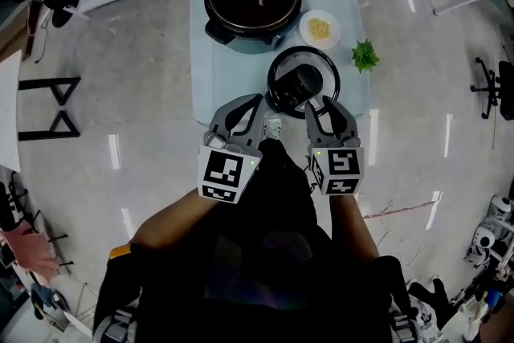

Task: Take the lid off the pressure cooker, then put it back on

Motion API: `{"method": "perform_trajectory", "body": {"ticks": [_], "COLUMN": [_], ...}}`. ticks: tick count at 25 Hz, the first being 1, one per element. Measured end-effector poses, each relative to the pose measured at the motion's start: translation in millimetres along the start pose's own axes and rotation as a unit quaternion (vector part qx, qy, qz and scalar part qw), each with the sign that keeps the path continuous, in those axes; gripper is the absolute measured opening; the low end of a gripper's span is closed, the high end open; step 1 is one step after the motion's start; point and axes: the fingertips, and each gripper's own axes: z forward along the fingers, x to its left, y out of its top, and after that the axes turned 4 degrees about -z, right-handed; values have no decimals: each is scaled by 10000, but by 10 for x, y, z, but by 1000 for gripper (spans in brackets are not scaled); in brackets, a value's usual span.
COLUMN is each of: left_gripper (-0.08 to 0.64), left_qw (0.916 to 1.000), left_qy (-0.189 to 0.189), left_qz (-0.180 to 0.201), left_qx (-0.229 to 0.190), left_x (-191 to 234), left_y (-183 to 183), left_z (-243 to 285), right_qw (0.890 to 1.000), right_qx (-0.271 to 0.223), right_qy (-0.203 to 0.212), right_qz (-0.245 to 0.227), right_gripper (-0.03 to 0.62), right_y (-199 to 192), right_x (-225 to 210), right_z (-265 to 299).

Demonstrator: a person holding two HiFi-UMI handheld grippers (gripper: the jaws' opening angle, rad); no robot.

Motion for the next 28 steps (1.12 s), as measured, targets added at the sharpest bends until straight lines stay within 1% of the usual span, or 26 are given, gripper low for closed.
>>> {"method": "perform_trajectory", "body": {"ticks": [7,12,18,22,28], "left_gripper": [8,8,8,6,8], "left_qw": [9992,9974,9947,9934,9920], "left_qy": [93,184,292,310,336], "left_qz": [-110,-192,-252,-271,-300], "left_qx": [376,670,955,1073,1176], "left_x": [95,151,261,311,403], "left_y": [-235,-472,-742,-911,-1075], "left_z": [530,826,1101,1257,1443], "right_qw": [9986,9959,9928,9903,9878], "right_qx": [393,626,808,903,1003], "right_qy": [285,576,826,960,1100], "right_qz": [-193,-296,-329,-430,-463], "right_gripper": [201,235,276,298,305], "right_y": [-306,-569,-770,-918,-1100], "right_x": [-271,-343,-363,-364,-376], "right_z": [553,885,1203,1366,1528]}}
